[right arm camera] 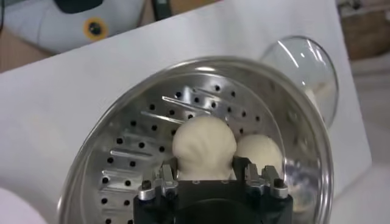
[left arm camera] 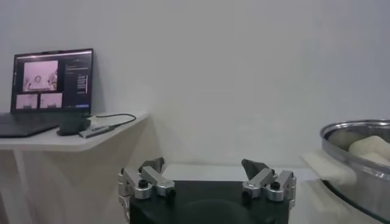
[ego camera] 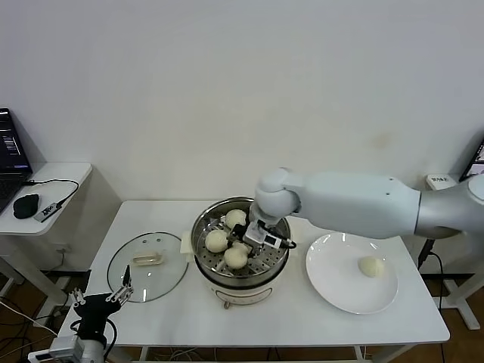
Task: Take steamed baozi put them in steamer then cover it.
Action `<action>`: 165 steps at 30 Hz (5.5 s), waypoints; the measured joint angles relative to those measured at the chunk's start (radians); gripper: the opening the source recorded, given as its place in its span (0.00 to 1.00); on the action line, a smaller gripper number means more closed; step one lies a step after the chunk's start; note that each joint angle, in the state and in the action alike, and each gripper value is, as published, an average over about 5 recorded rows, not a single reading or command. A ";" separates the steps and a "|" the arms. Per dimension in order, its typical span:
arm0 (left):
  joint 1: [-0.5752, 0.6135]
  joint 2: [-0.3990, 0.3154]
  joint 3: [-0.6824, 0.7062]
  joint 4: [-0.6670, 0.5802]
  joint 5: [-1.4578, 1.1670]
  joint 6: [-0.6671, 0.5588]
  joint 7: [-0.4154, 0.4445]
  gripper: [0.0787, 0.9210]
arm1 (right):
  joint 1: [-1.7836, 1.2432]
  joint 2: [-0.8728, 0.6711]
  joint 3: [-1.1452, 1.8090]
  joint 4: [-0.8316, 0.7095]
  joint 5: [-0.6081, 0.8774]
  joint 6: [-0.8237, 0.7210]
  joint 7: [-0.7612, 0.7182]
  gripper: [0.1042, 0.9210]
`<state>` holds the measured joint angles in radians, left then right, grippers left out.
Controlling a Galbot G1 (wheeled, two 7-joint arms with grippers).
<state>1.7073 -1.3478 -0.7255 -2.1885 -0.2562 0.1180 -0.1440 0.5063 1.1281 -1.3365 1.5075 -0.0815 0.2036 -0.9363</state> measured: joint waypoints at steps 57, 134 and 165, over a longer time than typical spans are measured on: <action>-0.026 0.050 0.046 0.048 0.010 -0.002 0.013 0.88 | -0.209 -0.651 0.331 0.037 0.072 -0.383 -0.139 0.88; -0.037 0.043 0.047 0.039 0.012 0.008 0.017 0.88 | -0.080 -0.510 0.288 -0.125 0.149 -0.502 -0.191 0.61; -0.036 0.042 -0.001 0.039 -0.011 0.006 0.019 0.88 | 0.027 -0.079 0.058 -0.116 0.540 -0.783 0.029 0.62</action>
<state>1.6712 -1.3055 -0.7261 -2.1492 -0.2677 0.1241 -0.1253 0.5332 1.0493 -1.2781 1.3918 0.4588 -0.5798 -0.9069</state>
